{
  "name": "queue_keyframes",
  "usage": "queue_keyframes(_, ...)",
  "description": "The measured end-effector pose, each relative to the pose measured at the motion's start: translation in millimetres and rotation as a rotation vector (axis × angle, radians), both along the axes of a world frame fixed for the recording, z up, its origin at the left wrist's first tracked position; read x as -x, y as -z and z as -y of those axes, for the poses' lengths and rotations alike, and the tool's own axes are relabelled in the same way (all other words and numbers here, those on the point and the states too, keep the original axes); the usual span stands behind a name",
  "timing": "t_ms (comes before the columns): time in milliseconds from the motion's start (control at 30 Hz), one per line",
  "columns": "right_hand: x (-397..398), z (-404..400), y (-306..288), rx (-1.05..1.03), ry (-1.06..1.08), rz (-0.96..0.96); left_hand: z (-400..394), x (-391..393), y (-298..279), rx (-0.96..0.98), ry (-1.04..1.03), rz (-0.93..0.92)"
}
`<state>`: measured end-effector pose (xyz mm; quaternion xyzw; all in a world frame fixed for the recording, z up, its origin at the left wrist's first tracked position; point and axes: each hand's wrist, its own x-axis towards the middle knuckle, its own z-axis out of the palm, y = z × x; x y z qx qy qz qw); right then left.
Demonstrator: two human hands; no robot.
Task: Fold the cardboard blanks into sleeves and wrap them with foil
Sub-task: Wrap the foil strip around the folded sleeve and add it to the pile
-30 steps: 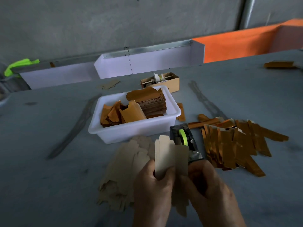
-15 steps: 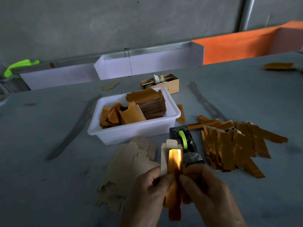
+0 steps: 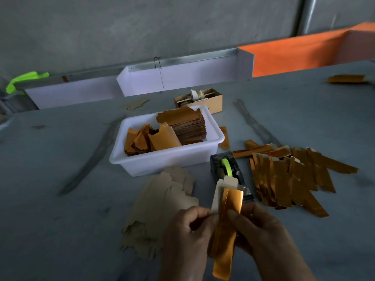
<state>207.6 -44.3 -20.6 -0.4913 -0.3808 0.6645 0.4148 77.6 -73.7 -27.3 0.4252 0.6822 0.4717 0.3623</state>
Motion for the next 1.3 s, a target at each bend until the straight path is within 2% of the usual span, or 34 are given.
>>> queue_keyframes(167,3,-3,2,-0.038,0.022,0.069,4,-11,-8,-0.097,-0.072,-0.299)
queue_keyframes(233,4,-4,3,-0.041,0.034,0.094,6,-19,-13,-0.111,-0.047,-0.525)
queue_keyframes(300,6,-4,4,-0.048,0.028,0.1,6,-27,-16,-0.103,0.063,-0.823)
queue_keyframes(400,5,-3,3,-0.055,0.005,0.069,5,-42,-15,-0.071,0.175,-1.048)
queue_keyframes(567,2,-3,6,-0.026,0.018,0.012,5,-43,-8,-0.043,0.146,-1.086)
queue_keyframes(633,3,-5,8,-0.008,0.028,0.011,6,-40,-1,-0.127,0.137,-1.085)
queue_keyframes(667,4,-5,11,0.0,0.034,0.012,7,-37,4,-0.193,0.134,-1.04)
queue_keyframes(733,3,-4,15,0.001,0.005,-0.025,10,-32,7,-0.242,0.102,-0.79)
queue_keyframes(833,2,-4,15,-0.09,-0.082,-0.067,8,-20,0,0.004,-0.008,-0.222)
queue_keyframes(900,-1,-5,12,-0.018,-0.032,-0.128,6,-10,-1,0.174,0.09,0.058)
queue_keyframes(1033,-4,-5,6,0.113,-0.053,-0.195,4,-1,-11,0.254,0.224,0.2)
queue_keyframes(1167,-7,-2,1,0.164,-0.041,-0.202,5,-4,-11,0.2,0.202,0.139)
queue_keyframes(1233,-13,-5,-3,0.013,-0.03,-0.018,3,-4,-10,0.14,0.075,0.163)
queue_keyframes(1300,-24,-13,-5,-0.224,0.098,0.313,-1,1,-9,0.059,-0.086,0.279)
